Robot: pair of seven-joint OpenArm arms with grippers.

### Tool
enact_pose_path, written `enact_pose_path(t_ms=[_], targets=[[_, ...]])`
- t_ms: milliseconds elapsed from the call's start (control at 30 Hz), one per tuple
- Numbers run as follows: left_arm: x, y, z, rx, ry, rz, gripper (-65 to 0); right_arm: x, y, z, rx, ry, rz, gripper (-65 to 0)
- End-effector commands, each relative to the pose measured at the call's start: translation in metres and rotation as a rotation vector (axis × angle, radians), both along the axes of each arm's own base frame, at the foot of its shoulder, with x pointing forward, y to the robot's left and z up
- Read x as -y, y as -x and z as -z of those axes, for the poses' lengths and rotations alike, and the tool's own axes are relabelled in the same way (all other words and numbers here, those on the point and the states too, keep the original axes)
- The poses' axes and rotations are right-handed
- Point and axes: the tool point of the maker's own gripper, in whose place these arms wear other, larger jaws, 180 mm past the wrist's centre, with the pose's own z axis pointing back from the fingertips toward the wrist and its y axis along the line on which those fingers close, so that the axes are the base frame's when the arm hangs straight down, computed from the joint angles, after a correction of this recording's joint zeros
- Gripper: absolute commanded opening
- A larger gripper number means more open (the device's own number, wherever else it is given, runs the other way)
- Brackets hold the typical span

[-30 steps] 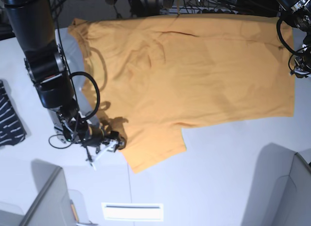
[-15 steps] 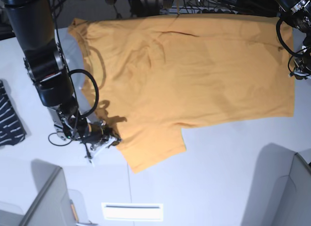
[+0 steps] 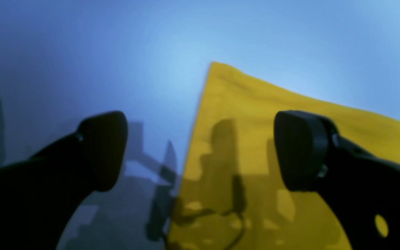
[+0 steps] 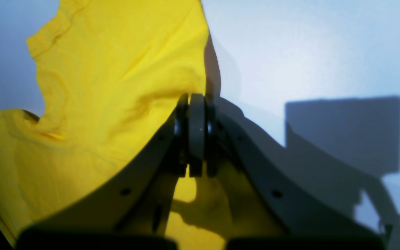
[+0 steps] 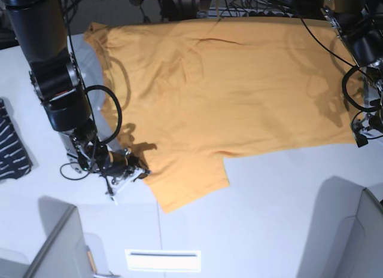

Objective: Fold the T-shirt properly
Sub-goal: 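Reach the left gripper to the other hem corner and grasp it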

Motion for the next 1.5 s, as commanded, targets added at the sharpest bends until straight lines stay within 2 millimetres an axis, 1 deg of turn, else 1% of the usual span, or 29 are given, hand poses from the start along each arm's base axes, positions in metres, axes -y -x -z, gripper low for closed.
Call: enact_pose_path(t_ms=[0,133,233,300,400,667,733,833,867,933,1000,1067,1100,1233,1300,1467], targets=[[-0.018,-0.011,-0.015,0.034,-0.026,-0.015,0.0,0.006,-0.004,-0.004,-0.008,0.033,-0.009,-65.0],[-0.039,-0.016,0.006,0.024,0.028,-0.073,0.0,0.007,-0.01,-0.01,0.004,0.035,-0.009,-65.0],[-0.048,-0.028,0.009,0.054,0.007,-0.07,0.0,0.007,-0.012,-0.013,0.009,0.035,-0.009,-65.0],[-0.046,-0.035,0.012,0.06,0.011,-0.041,0.0,0.007,-0.012,-0.013,0.009,0.035,-0.009,-65.0],[-0.032,-0.043,0.021,0.046,0.066,0.026,0.0,0.007,-0.012,-0.013,0.009,0.035,-0.009,-65.0],[-0.022,-0.045,0.03,0.036,0.1,0.041,0.0,0.007,-0.012,-0.012,0.009,0.036,-0.01,-65.0],[-0.015,-0.048,0.034,0.037,0.112,0.047,0.0,0.007,-0.012,-0.012,0.009,0.036,-0.01,-65.0],[-0.013,-0.053,0.034,0.065,0.106,0.05,0.0,0.007,-0.012,-0.012,0.009,0.036,-0.01,-65.0],[-0.009,-0.053,0.039,0.075,0.114,0.047,0.0,0.007,-0.012,-0.012,0.009,0.036,-0.01,-65.0],[-0.008,-0.046,0.053,0.067,0.138,0.025,0.0,0.007,-0.012,-0.012,0.009,0.036,-0.01,-65.0],[-0.007,-0.041,0.061,0.065,0.149,0.011,0.0,0.007,-0.012,-0.012,0.009,0.036,-0.01,-65.0],[-0.006,-0.041,0.062,0.067,0.151,0.012,0.0,0.009,-0.012,-0.012,0.008,0.038,-0.008,-65.0],[-0.005,-0.041,0.063,0.067,0.153,0.015,0.0,0.015,-0.012,-0.012,0.008,0.045,-0.002,-65.0],[-0.004,-0.041,0.063,0.067,0.154,0.016,-0.2,0.015,-0.012,-0.012,0.009,0.044,-0.001,-65.0],[-0.003,-0.041,0.064,0.064,0.157,0.016,-6.3,0.017,-0.013,-0.012,0.009,0.047,0.001,-65.0],[-0.003,-0.038,0.066,0.057,0.156,0.019,-26.2,0.019,-0.011,-0.011,0.006,0.049,0.003,-65.0]])
